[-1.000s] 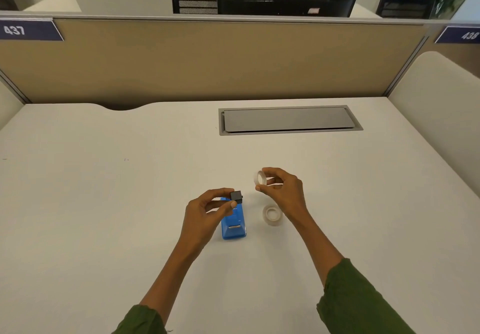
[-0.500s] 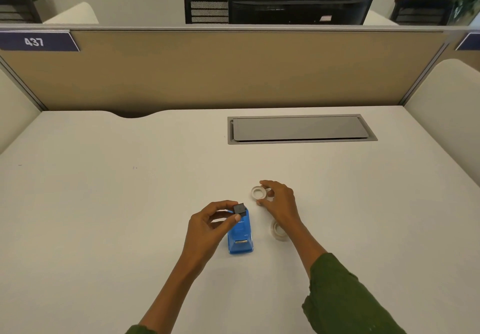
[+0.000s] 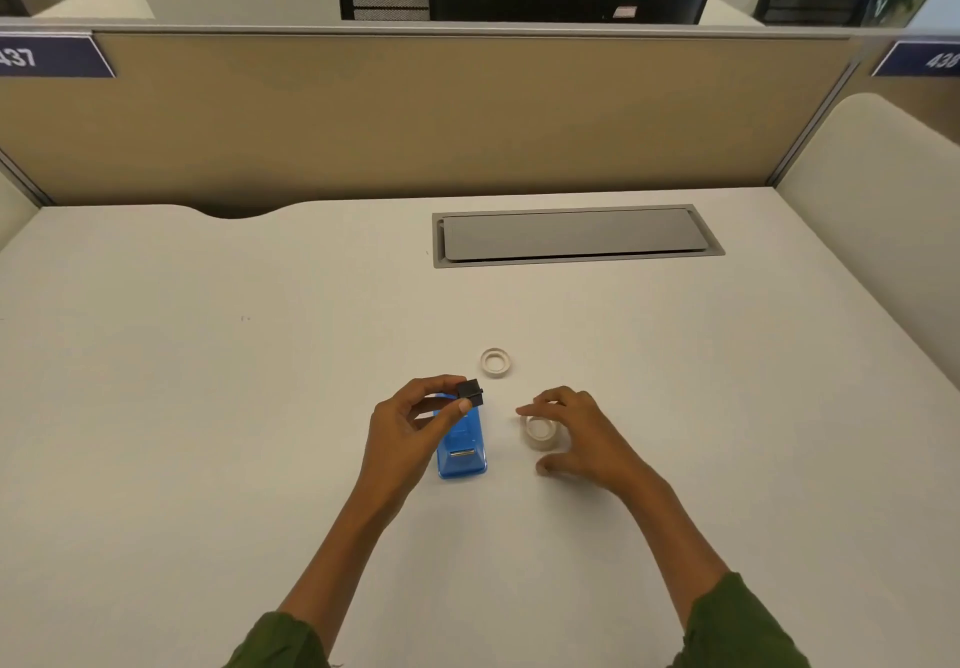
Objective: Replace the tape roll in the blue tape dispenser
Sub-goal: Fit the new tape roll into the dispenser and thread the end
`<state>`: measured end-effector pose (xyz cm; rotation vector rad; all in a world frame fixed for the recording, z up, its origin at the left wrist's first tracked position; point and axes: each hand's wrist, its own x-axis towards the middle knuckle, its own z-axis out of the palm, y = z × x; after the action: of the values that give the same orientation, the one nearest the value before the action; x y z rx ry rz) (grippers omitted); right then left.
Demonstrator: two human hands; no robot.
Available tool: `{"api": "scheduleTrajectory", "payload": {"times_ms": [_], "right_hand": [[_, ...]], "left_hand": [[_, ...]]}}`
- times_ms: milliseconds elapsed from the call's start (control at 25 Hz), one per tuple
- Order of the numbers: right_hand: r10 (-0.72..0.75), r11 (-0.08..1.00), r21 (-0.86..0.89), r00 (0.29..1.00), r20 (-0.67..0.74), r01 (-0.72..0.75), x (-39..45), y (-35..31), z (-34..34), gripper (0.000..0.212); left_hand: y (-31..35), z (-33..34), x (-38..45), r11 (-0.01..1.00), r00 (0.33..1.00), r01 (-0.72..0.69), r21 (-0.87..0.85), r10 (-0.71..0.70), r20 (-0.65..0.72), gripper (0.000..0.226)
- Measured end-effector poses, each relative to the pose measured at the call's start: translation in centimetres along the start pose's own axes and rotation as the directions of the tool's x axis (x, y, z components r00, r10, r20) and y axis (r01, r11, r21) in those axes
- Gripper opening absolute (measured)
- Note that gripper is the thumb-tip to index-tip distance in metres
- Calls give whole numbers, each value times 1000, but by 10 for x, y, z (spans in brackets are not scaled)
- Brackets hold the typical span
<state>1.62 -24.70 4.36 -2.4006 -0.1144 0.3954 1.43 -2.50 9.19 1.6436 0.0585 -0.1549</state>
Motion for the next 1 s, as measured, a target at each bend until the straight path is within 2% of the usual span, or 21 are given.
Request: {"api": "scheduleTrajectory", "payload": {"times_ms": [120,200,240,320,400,480,760,1000], "right_hand": [[-23,1000,-4,998,-64,23,-2,-1,7,55],[0,988,151,989,-147,22,-6,-3,5,54],[35,948,316,982,-185,26,-10,-8,2,55],[88,776,626,970,-228,76,-18,-23,-7,55],[72,628,764,967,-243,145,-24,-38,-17,50],[27,574,797,968,-250,190,-26,-52,-23,48],[-59,649,731,972,-229,212,-28,-77,-28,46],[-88,667,713,973,-214,217,-29,-80,-28,47]], "left_hand": [[3,2,-3,1000,1000,-15,-9,15,12,18],[3,2,-5,1000,1000,-21,-9,22,18,18],[4,2,-6,1000,1000,-25,-7,25,18,18],[6,3,-6,1000,999,-29,-8,29,17,19],[10,4,-7,999,999,-35,-23,35,20,20],[15,6,-6,999,999,-42,-30,43,18,21],[24,10,-7,999,998,-51,3,51,30,21],[25,8,-7,998,999,-42,-38,43,21,22]]}}
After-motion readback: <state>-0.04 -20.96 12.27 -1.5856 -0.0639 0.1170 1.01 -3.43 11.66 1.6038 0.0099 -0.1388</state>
